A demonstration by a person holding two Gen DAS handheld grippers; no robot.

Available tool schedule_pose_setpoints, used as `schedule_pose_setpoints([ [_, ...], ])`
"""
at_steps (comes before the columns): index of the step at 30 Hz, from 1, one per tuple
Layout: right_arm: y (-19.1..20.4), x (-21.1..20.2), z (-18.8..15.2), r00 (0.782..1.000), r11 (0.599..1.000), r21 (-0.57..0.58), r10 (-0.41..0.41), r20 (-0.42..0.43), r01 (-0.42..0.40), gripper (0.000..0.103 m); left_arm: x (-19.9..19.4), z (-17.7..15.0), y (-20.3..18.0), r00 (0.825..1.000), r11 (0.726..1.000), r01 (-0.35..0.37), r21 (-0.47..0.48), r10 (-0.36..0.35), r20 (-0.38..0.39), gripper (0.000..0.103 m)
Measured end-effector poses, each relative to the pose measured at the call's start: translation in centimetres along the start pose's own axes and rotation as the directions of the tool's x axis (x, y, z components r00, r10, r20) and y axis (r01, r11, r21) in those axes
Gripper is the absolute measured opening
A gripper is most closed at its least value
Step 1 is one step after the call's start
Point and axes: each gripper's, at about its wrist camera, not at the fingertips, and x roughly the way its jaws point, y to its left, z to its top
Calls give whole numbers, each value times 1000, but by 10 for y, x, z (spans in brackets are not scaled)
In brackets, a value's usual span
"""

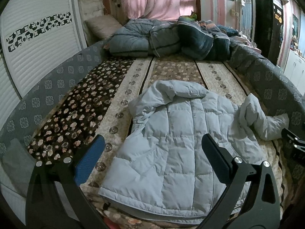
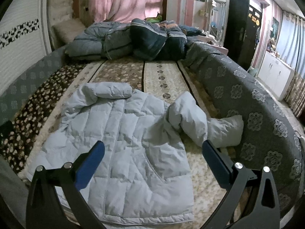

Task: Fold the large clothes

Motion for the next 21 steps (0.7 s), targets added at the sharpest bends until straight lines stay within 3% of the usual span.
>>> schedule_pose_setpoints([
  [21,1,-3,3,1000,1000,-10,18,23,-17,102,-1,-1,-2,1000,1000,2,12,-2,8,100],
])
